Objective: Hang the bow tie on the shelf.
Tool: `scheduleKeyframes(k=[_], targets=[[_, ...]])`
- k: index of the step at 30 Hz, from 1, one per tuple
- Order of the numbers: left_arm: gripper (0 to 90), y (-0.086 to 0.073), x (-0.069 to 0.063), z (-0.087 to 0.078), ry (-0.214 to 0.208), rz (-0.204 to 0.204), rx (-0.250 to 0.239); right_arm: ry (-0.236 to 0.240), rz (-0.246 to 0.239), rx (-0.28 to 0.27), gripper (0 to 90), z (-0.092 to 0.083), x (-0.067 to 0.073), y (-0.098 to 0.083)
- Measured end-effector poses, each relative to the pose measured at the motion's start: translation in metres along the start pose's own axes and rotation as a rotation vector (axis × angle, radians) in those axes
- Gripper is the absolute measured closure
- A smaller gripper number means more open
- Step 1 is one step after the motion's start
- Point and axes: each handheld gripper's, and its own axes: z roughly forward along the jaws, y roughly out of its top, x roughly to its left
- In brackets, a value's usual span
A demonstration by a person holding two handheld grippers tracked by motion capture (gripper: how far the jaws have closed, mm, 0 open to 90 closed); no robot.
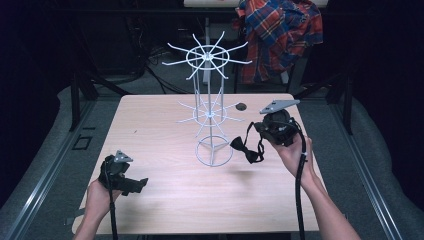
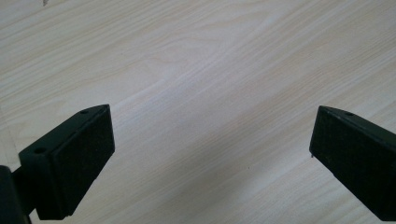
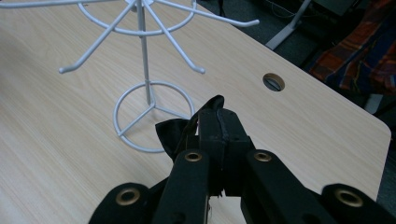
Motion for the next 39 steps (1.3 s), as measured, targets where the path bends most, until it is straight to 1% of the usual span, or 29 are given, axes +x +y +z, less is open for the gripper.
scheduleKeyframes(k=[4, 8, 15, 24, 26, 33, 39], targets=[[0.2, 0.000, 0.000, 0.001, -0.001, 0.002, 0.002, 0.005, -0.003, -0.015, 90.0, 0.000, 0.001, 0.004], [0.2, 0.001, 0.000, 0.001, -0.003, 0.002, 0.004, 0.012, -0.016, -0.029, 90.0, 0.000, 0.003, 0.007], [0.2, 0.001, -0.001, 0.002, -0.007, 0.006, 0.005, 0.020, -0.036, -0.028, 90.0, 0.000, 0.005, 0.011], [0.2, 0.001, -0.001, 0.001, -0.009, 0.008, 0.005, 0.011, -0.046, -0.040, 90.0, 0.003, 0.006, 0.018], [0.2, 0.001, -0.001, 0.001, -0.008, 0.008, 0.005, 0.004, -0.053, -0.037, 90.0, 0.004, 0.006, 0.020], [0.2, 0.001, 0.000, 0.002, -0.010, 0.008, 0.004, -0.010, -0.043, -0.048, 90.0, 0.014, 0.001, 0.026], [0.2, 0.001, 0.000, 0.002, -0.011, 0.008, 0.005, -0.023, -0.057, -0.036, 90.0, 0.025, 0.001, 0.030]])
